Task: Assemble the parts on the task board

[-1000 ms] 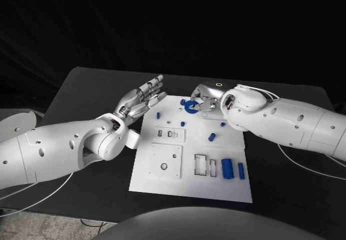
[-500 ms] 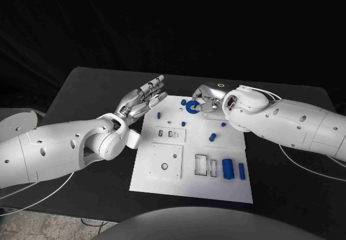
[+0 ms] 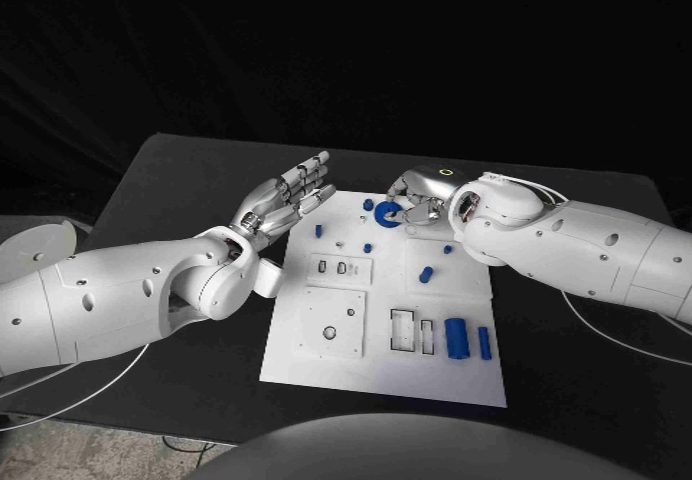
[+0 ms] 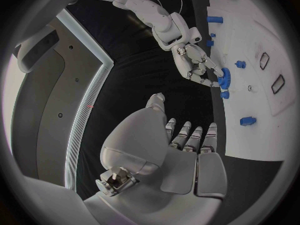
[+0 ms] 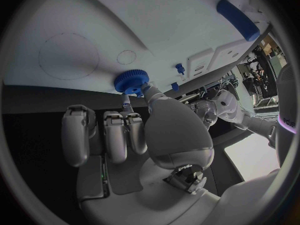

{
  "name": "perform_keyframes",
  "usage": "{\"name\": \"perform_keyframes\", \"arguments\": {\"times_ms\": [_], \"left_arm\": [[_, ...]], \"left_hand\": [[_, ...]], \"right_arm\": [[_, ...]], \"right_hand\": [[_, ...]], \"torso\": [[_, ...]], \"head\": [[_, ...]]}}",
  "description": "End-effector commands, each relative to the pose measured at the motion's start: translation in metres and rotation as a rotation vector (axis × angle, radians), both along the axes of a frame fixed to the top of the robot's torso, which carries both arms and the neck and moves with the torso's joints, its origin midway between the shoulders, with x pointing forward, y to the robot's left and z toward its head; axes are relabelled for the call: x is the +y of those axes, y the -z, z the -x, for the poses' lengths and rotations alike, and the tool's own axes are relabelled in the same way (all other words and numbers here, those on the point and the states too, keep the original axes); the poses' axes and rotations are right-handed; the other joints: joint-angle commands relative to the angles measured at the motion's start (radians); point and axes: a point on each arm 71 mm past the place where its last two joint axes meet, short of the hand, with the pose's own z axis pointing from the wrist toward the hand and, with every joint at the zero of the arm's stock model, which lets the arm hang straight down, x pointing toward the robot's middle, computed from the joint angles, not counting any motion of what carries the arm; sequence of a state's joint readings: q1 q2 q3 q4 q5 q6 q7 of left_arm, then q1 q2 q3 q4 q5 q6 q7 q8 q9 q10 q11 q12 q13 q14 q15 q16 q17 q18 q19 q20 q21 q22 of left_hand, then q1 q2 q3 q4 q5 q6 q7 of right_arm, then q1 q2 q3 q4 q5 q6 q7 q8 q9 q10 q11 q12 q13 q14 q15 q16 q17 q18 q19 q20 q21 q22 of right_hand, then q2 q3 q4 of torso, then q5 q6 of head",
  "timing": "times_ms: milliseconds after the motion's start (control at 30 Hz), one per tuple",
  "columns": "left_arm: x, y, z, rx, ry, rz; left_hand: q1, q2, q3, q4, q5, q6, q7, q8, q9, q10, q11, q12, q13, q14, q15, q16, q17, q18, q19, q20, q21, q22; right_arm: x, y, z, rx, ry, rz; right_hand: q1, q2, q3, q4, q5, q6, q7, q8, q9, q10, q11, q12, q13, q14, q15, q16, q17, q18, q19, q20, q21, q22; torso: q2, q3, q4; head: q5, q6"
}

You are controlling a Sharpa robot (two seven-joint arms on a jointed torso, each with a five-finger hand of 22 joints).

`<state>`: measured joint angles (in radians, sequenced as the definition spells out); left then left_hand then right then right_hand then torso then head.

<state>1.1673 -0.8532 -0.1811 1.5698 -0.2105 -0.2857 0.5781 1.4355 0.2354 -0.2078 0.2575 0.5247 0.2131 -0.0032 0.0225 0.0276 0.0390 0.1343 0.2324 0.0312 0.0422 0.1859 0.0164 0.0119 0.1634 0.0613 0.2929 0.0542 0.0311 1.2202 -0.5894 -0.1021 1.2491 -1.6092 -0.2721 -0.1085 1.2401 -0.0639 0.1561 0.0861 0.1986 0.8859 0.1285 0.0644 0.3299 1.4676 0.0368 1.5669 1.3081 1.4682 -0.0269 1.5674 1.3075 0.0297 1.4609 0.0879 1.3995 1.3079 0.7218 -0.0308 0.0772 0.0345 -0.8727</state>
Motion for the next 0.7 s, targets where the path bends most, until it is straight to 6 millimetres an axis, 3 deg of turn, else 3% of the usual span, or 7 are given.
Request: {"name": "perform_keyframes", "arguments": {"times_ms": [33, 367, 500, 600, 700], "left_arm": [[-0.0014, -0.0007, 0.0008, -0.002, 0.015, 0.013], [-0.0003, 0.0014, 0.0019, 0.004, 0.012, 0.011], [-0.0004, 0.0026, 0.0028, 0.007, 0.014, 0.01], [-0.0001, 0.003, 0.0032, 0.008, 0.014, 0.009], [0.0001, 0.0032, 0.0033, 0.009, 0.013, 0.009]], "left_hand": [[0.011, 0.0, 0.001, -0.003, 0.003, 0.0, 0.006, 0.007, 0.002, 0.002, 0.006, 0.003, 0.001, 0.001, 0.003, 0.007, 0.001, 0.01, 0.004, 0.0, 0.007, 0.001], [0.012, 0.0, 0.001, -0.004, 0.004, 0.0, 0.006, 0.006, 0.001, 0.002, 0.007, 0.003, 0.001, 0.002, 0.003, 0.007, 0.001, 0.01, 0.005, 0.0, 0.007, 0.001], [0.014, 0.0, 0.002, -0.006, 0.005, 0.0, 0.007, 0.006, 0.001, 0.003, 0.007, 0.003, 0.001, 0.002, 0.004, 0.007, 0.001, 0.01, 0.005, 0.0, 0.007, 0.002], [0.015, -0.001, 0.003, -0.007, 0.006, 0.0, 0.007, 0.006, 0.001, 0.003, 0.008, 0.003, 0.001, 0.002, 0.004, 0.007, 0.002, 0.01, 0.005, 0.0, 0.007, 0.002], [0.016, -0.001, 0.003, -0.008, 0.007, 0.0, 0.007, 0.006, 0.001, 0.003, 0.008, 0.004, 0.002, 0.002, 0.004, 0.008, 0.002, 0.009, 0.005, 0.0, 0.008, 0.002]], "right_arm": [[-0.0049, 0.0072, 0.0021, 0.014, 0.008, 0.019], [-0.0091, 0.0014, 0.0033, -0.007, 0.016, -0.003], [-0.0094, 0.0008, 0.0037, -0.006, 0.015, -0.004], [-0.0101, 0.001, 0.004, -0.002, 0.015, -0.002], [-0.0107, 0.0012, 0.004, 0.002, 0.015, 0.001]], "right_hand": [[-0.013, -0.004, -0.002, 0.003, -0.005, -0.006, 0.003, 0.002, -0.001, 0.103, 0.006, 0.004, 0.263, 0.103, 0.006, 0.003, 0.263, 0.019, -0.007, 0.001, -0.003, 0.167], [-0.033, 0.0, -0.022, 0.027, -0.059, -0.024, 0.004, -0.001, -0.012, 0.103, 0.006, 0.004, 0.263, 0.103, 0.006, 0.003, 0.263, 0.011, 0.015, 0.001, 0.025, 0.184], [-0.033, 0.001, -0.022, 0.028, -0.059, -0.024, 0.004, 0.0, -0.013, 0.103, 0.006, 0.004, 0.263, 0.103, 0.006, 0.003, 0.263, 0.011, 0.016, 0.001, 0.027, 0.186], [-0.021, 0.005, -0.02, 0.024, -0.018, -0.018, 0.003, 0.003, -0.015, 0.103, 0.006, 0.004, 0.263, 0.103, 0.006, 0.003, 0.263, 0.011, 0.016, 0.001, 0.026, 0.186], [-0.009, 0.007, -0.016, 0.019, 0.056, -0.006, 0.003, 0.007, -0.016, 0.103, 0.006, 0.004, 0.263, 0.103, 0.006, 0.003, 0.263, 0.011, 0.017, 0.0, 0.026, 0.187]], "torso": [[-0.002, -0.0008, -0.0001], [0.0, -0.0008, -0.0011], [0.001, 0.0001, 0.0006], [0.002, 0.0, 0.0003], [0.002, 0.0001, 0.0001]], "head": [[0.002, 0.0], [0.001, 0.0], [0.0, 0.0], [0.0, 0.0], [-0.001, 0.0]]}}
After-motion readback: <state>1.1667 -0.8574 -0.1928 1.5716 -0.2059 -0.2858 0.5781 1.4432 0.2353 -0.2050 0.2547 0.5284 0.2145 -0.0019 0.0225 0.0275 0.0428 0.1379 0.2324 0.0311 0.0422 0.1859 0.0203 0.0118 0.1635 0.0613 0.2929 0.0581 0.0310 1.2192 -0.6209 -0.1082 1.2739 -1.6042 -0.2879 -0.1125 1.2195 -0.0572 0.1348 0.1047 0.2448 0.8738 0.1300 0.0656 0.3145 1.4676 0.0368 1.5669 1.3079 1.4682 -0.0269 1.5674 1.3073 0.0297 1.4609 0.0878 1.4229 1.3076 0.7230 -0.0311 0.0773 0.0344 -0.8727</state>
